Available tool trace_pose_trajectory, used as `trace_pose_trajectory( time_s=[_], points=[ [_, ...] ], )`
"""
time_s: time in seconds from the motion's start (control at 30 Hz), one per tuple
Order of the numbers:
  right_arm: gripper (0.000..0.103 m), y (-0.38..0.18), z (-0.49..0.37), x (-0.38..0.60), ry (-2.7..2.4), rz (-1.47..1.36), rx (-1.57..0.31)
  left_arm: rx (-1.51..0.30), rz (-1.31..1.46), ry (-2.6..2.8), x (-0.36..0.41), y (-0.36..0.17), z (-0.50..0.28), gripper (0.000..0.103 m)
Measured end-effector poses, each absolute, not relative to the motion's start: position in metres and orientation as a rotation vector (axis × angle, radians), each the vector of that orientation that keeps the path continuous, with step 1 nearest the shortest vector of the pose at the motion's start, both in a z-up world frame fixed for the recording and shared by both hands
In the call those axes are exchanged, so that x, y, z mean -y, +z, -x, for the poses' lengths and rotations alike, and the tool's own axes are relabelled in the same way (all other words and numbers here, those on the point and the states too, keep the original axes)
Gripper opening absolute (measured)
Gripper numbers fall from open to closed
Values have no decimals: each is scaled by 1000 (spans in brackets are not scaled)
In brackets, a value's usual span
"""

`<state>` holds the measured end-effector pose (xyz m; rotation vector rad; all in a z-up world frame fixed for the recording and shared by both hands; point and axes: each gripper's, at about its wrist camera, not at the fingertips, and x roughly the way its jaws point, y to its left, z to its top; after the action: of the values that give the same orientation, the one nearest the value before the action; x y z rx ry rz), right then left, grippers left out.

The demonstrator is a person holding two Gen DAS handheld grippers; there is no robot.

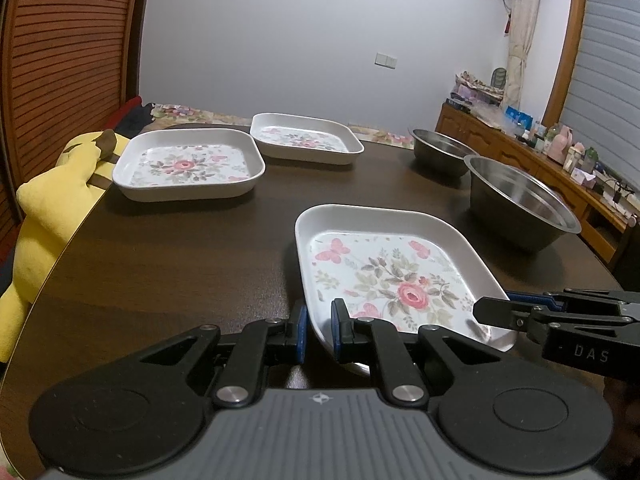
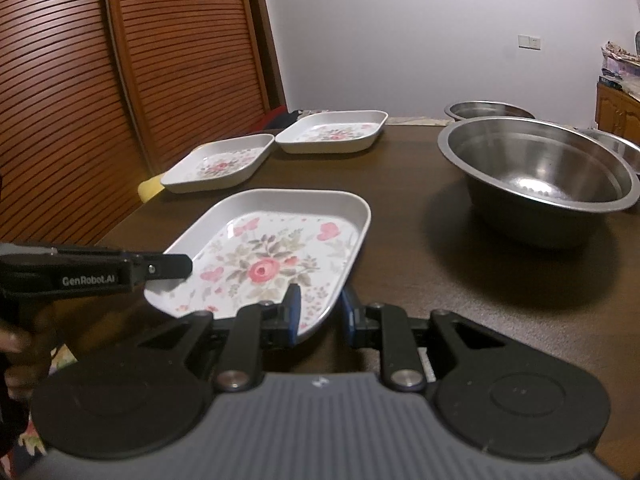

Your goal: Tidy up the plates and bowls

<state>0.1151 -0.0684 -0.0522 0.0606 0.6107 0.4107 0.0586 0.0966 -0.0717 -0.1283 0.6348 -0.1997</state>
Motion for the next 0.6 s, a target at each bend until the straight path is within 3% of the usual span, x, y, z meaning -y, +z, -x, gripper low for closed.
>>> trace_pose_trajectory(
  time_s=[0.43, 0.6],
  points=[
    [24, -51, -115, 71, 398, -66, -601, -637, 138, -178, -97, -70, -60, 13],
    [24, -45, -117, 76, 386, -81, -587, -634, 141, -166, -101, -67, -59, 20]
  ],
)
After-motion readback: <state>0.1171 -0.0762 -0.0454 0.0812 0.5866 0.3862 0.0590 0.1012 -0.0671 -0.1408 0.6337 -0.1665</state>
